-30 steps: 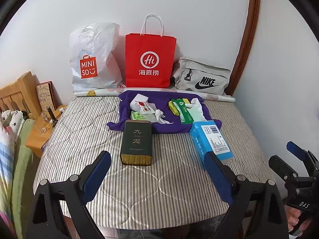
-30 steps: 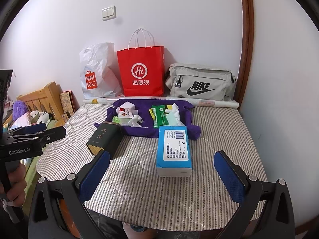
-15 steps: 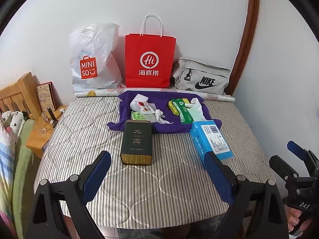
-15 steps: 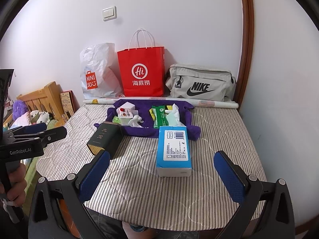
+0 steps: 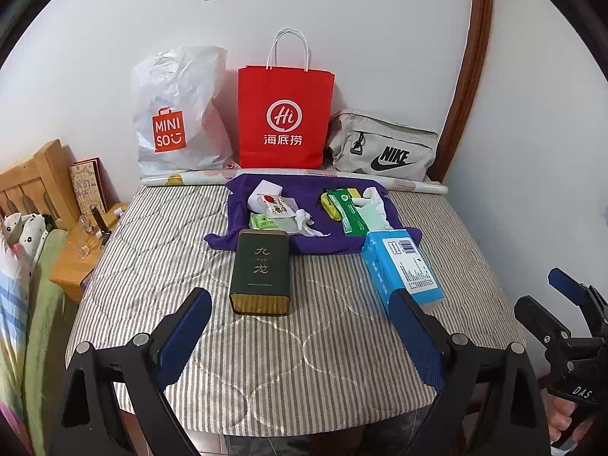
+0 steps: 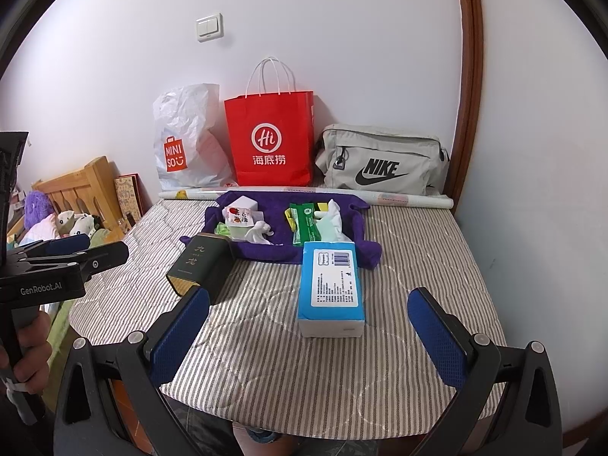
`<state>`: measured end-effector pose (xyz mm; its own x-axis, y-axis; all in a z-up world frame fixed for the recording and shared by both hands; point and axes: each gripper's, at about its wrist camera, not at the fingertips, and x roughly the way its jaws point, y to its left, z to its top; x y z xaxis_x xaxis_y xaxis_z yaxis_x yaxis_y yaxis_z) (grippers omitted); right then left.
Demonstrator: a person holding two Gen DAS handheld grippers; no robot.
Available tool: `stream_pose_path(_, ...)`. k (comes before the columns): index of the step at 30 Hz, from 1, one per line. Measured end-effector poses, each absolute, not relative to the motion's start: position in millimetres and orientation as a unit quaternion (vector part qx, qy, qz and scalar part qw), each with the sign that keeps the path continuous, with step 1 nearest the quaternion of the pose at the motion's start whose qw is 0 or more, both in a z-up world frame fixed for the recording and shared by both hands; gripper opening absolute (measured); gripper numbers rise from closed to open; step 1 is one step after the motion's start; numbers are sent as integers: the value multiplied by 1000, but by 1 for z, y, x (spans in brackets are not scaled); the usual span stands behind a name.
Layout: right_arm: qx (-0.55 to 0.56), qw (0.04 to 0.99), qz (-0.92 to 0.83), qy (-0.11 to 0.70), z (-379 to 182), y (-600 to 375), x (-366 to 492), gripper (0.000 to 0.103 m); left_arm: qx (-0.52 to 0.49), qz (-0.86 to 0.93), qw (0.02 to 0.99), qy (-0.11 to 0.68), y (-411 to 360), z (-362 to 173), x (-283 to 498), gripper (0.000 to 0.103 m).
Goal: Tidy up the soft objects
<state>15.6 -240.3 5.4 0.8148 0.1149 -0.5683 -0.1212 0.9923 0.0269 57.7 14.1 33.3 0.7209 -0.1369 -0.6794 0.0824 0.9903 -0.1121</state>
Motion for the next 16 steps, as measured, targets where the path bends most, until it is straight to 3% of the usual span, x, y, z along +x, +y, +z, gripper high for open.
stream_pose_path(16,-6,953,62,296,7,-241,14,103,-35,-60,928,367,15,35,57,94)
